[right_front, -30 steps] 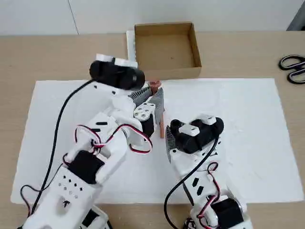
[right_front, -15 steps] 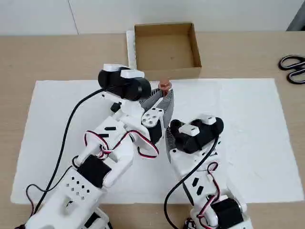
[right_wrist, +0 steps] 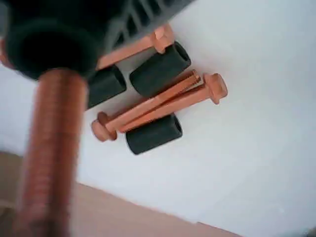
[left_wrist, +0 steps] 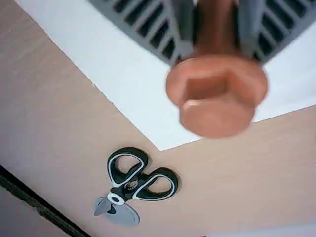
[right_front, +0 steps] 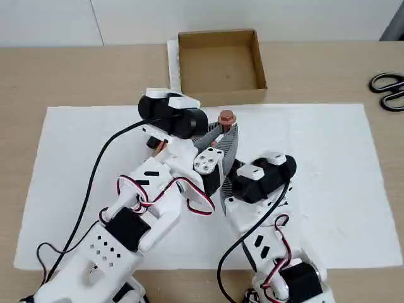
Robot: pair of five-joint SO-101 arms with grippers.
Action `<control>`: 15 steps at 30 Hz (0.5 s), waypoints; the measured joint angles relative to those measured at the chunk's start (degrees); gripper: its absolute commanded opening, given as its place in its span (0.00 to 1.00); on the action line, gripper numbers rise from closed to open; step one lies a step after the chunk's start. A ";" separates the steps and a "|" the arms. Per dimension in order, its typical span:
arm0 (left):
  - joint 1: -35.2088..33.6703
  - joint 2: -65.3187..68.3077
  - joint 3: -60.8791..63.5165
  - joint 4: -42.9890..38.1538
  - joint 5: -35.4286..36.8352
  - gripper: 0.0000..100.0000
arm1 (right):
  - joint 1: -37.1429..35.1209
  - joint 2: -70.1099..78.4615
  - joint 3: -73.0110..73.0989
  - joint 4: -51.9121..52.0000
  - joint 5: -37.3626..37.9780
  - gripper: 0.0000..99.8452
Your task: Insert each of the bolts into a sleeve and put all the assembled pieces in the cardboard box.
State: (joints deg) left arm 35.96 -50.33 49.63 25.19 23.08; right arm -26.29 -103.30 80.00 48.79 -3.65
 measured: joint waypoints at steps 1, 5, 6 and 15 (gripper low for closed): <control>0.00 0.00 0.00 0.00 0.00 0.01 | 0.00 0.00 0.00 0.00 0.00 0.00; 0.53 0.00 0.00 0.00 0.00 0.01 | 0.00 0.00 0.00 0.00 0.00 0.00; 1.14 0.00 0.00 0.09 0.00 0.01 | 0.00 0.00 0.00 0.00 0.00 0.00; 2.11 -0.09 0.09 1.05 -0.35 0.01 | 0.00 0.00 0.00 0.09 0.00 0.00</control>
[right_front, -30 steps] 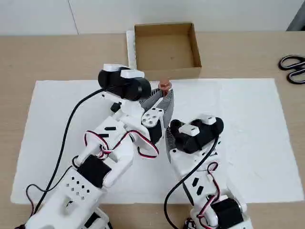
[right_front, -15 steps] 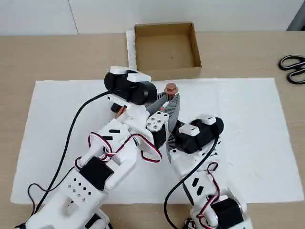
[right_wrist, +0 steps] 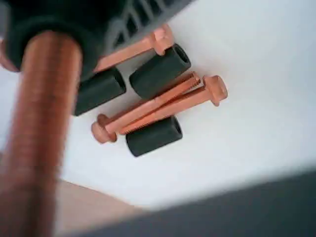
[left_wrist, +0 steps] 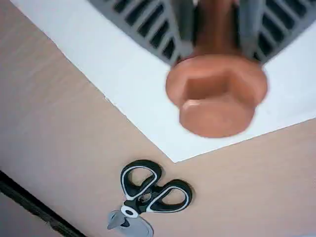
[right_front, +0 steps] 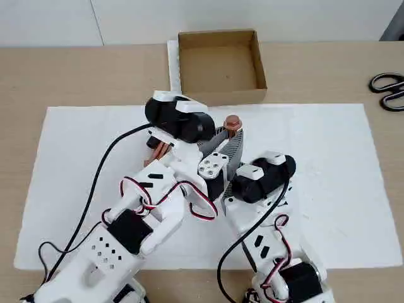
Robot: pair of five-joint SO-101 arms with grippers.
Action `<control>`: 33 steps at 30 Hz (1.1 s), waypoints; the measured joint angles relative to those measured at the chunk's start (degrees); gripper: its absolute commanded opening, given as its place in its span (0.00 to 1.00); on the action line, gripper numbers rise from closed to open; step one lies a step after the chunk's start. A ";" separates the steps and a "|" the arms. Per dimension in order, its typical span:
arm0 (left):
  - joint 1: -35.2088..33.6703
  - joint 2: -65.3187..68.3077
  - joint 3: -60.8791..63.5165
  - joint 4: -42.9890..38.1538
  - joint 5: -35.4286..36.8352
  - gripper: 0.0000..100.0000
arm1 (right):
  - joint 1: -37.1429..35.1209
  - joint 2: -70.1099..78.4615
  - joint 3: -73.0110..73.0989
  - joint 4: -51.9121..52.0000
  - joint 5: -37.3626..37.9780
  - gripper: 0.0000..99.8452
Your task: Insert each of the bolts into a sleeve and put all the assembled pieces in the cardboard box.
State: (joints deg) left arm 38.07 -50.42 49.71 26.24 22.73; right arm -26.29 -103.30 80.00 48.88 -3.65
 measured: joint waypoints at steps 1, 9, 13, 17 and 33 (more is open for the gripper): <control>0.00 0.00 0.18 0.00 0.00 0.01 | 0.00 0.00 0.00 0.00 0.00 0.00; 0.35 -0.18 2.81 0.00 -1.67 0.01 | 0.09 0.09 0.09 0.00 0.00 0.00; 0.44 -0.18 2.99 0.00 -2.99 0.01 | 0.09 0.09 0.09 0.00 0.00 0.00; 0.44 -0.18 2.99 0.88 -3.25 0.01 | 0.00 0.09 0.09 0.00 0.00 0.00; 0.53 -0.26 2.99 9.58 -3.25 0.18 | 0.09 0.09 0.09 0.00 0.09 0.00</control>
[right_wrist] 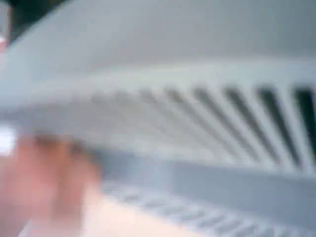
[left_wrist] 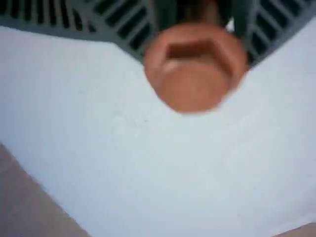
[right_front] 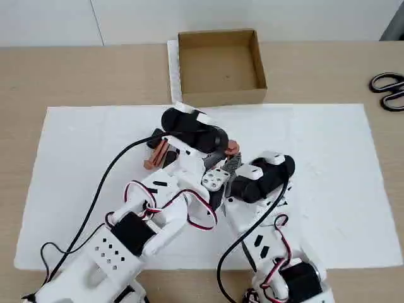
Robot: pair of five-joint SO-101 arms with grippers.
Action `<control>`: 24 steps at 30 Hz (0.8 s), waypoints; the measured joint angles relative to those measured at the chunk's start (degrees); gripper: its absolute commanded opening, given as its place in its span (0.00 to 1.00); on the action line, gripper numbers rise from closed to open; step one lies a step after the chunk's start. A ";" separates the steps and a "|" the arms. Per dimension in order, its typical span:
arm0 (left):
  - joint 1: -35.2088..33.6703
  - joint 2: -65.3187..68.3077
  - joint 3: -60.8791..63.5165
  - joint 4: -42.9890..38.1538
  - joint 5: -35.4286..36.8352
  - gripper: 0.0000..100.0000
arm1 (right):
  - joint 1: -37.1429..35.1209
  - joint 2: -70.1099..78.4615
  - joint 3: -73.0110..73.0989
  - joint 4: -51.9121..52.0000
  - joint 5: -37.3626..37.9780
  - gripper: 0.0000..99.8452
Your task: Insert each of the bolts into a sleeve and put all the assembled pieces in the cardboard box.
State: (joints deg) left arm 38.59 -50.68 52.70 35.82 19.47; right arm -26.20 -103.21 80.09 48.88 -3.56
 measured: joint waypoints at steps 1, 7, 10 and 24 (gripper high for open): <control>-0.09 0.00 0.00 0.62 0.00 0.19 | 0.09 0.00 0.00 0.00 0.00 0.00; 0.00 -0.35 -4.22 9.76 0.00 0.19 | 0.00 0.00 0.00 0.00 0.00 0.00; 0.00 -0.35 -10.37 18.90 0.00 0.19 | 0.00 0.00 0.09 0.00 0.00 0.00; -19.96 -0.62 -28.92 43.08 -8.26 0.19 | 1.49 0.00 0.09 0.00 0.00 0.00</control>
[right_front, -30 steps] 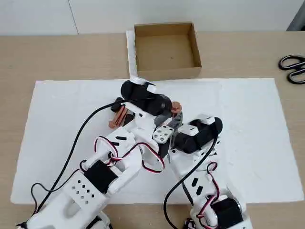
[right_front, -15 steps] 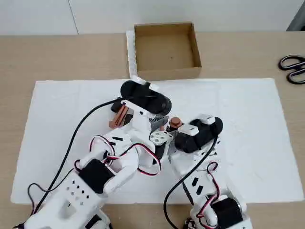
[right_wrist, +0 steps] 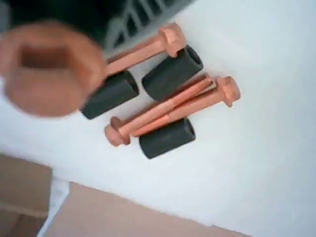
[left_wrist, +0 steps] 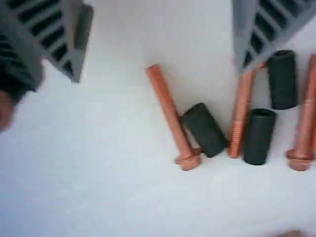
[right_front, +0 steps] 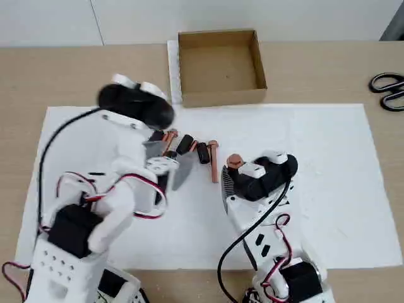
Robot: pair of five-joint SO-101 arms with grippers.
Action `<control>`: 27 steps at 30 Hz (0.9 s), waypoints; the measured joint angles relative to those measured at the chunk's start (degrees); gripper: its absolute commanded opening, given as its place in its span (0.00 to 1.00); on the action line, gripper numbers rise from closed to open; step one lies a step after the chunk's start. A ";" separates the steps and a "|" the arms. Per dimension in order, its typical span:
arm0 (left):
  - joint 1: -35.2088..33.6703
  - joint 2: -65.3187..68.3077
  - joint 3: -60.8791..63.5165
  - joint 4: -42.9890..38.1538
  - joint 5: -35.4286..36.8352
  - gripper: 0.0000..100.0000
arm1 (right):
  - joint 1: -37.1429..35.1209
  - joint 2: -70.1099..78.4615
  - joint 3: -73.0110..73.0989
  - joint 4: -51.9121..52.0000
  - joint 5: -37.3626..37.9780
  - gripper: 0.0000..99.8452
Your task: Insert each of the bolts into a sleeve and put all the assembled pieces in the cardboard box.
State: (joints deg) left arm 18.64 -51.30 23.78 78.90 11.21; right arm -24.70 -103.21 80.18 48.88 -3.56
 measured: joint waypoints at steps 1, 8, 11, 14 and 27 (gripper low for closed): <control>-2.55 0.00 -0.35 0.53 -0.09 0.19 | 0.18 0.00 0.00 0.00 0.00 0.00; -24.18 0.00 -0.53 5.01 -0.53 0.19 | 7.56 0.00 0.00 -4.13 0.00 0.00; -32.35 0.00 -0.53 6.59 -0.53 0.19 | 12.92 0.09 0.00 -9.41 0.00 0.00; -37.36 0.00 -0.53 8.18 -3.60 0.19 | 18.02 1.85 -0.44 -14.68 0.00 0.00; -47.65 0.00 -0.18 14.24 -7.91 0.19 | 19.87 60.75 -50.37 -27.43 0.00 0.00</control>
State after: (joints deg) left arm -29.01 -51.30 23.60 93.14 3.30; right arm -4.84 -42.46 29.80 21.45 -3.56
